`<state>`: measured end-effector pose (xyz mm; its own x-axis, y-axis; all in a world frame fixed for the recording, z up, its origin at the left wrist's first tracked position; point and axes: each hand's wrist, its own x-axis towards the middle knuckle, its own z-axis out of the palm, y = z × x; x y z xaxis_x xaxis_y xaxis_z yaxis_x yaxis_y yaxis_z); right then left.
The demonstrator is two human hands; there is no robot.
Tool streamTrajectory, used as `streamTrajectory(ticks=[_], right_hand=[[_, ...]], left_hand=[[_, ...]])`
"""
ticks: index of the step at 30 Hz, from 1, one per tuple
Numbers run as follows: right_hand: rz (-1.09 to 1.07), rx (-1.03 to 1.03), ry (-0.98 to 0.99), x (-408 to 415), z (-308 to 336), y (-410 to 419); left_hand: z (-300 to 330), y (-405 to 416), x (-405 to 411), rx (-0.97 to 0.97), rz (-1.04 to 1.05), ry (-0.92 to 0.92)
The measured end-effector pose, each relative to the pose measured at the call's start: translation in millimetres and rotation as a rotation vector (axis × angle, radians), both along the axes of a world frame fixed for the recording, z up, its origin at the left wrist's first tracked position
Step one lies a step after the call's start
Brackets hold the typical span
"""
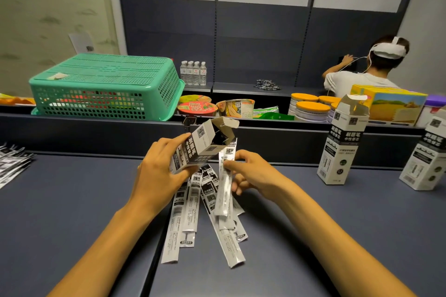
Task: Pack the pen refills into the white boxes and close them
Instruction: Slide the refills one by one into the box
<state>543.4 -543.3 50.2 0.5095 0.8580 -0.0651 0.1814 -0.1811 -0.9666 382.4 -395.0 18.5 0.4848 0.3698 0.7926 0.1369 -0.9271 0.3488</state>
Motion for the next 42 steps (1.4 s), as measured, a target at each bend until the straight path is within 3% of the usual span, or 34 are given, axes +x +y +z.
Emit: streamTrajectory(ticks=[8, 14, 25, 36, 42], right_hand=[[0.068, 0.054, 0.059, 13.8, 1.3, -26.4], [0.073, 0.108, -0.009, 10.7, 3.5, -33.4], [-0.226, 0.838, 0.024, 3.3, 41.6, -54.5], [-0.366, 0.944, -0.097, -8.3, 36.9, -41.0], [-0.268, 0.96, -0.176, -16.0, 31.3, -36.7]], left_hand=[[-1.4, 0.5, 0.5, -0.005, 0.0, 0.005], [-1.5, -0.3, 0.4, 0.001, -0.002, 0.012], [-0.7, -2.2, -0.2, 0.0, -0.015, 0.018], [-0.2, -5.3, -1.0, 0.028, -0.045, 0.055], [-1.0, -4.2, -0.7, 0.028, -0.049, 0.054]])
